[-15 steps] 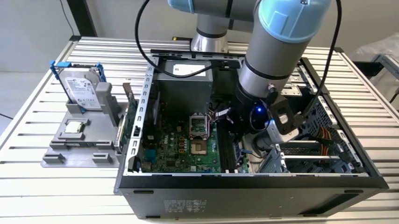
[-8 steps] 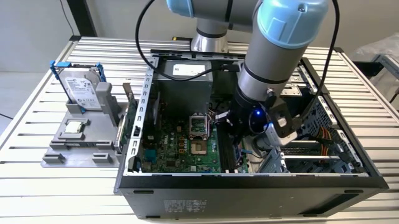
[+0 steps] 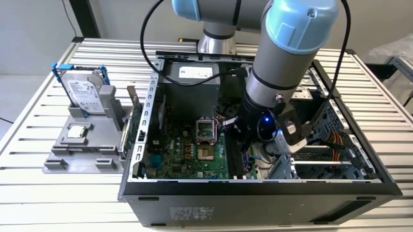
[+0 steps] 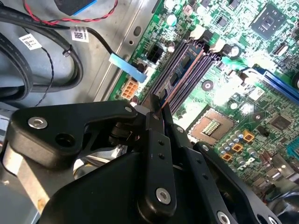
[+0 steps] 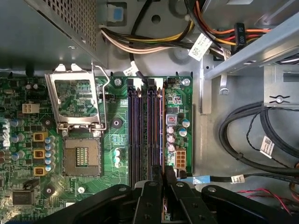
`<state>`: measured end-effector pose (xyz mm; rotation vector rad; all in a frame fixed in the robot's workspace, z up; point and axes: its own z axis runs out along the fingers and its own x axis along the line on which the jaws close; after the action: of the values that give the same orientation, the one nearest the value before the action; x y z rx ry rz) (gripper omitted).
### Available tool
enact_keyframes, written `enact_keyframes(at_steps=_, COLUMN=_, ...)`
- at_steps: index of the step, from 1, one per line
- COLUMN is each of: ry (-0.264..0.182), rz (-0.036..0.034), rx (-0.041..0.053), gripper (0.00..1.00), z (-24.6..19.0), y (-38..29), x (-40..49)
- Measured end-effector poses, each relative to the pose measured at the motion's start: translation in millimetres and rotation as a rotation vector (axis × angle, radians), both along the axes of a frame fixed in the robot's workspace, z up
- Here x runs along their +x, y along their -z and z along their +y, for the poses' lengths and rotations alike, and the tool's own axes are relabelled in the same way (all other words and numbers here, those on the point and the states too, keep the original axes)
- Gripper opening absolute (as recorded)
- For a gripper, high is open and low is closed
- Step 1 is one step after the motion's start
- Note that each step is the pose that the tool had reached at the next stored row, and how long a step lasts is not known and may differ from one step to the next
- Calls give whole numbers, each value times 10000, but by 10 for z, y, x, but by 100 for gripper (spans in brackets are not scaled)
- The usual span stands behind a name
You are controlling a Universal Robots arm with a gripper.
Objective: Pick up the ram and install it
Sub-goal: 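Insert the ram into the slot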
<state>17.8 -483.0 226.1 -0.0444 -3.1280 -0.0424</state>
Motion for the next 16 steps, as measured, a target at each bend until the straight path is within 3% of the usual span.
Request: enact_keyframes(at_steps=16, ry=0, rz=1, rx=-3, gripper=0, z=1, y=61, x=-7)
